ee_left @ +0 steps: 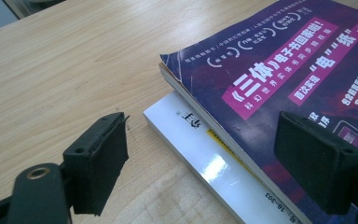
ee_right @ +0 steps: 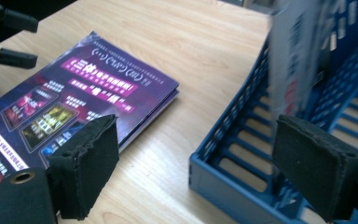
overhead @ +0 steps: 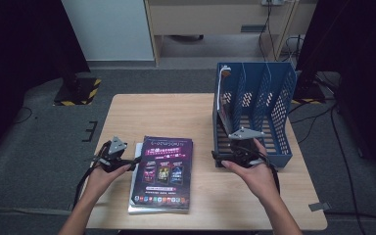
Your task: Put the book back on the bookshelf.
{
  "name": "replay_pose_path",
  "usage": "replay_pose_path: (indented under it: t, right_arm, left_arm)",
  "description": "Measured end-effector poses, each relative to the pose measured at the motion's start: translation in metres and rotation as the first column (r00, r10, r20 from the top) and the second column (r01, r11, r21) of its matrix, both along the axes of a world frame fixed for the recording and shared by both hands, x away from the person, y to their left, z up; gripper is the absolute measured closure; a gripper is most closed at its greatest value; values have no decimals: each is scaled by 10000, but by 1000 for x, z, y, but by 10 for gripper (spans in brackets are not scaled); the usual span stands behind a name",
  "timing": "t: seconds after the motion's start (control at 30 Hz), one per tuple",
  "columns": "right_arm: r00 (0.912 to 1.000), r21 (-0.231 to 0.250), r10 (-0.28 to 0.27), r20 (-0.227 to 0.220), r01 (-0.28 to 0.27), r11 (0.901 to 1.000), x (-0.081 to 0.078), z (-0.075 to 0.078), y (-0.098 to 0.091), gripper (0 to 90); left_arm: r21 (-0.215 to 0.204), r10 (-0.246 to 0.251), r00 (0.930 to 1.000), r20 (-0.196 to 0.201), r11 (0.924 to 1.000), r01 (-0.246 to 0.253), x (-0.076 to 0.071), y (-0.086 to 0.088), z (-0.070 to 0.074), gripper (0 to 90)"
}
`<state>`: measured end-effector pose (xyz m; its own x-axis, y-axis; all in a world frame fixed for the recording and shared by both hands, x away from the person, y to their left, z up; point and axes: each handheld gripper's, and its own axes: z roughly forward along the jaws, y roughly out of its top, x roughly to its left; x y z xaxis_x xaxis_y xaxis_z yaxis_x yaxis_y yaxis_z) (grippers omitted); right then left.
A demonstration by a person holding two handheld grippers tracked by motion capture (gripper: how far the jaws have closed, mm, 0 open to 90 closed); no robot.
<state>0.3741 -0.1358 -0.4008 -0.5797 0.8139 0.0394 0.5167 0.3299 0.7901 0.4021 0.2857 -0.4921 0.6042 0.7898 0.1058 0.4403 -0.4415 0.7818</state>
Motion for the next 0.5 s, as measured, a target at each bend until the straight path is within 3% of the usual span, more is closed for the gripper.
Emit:
replay_pose_path:
  t: [0.5]
  right_arm:
    - [9964, 156, 501, -678, -492, 9987, -1, -37, 32, 124]
  left_arm:
    - [-74, -220, 9998, 34, 9997, 220, -2, -6, 1, 194]
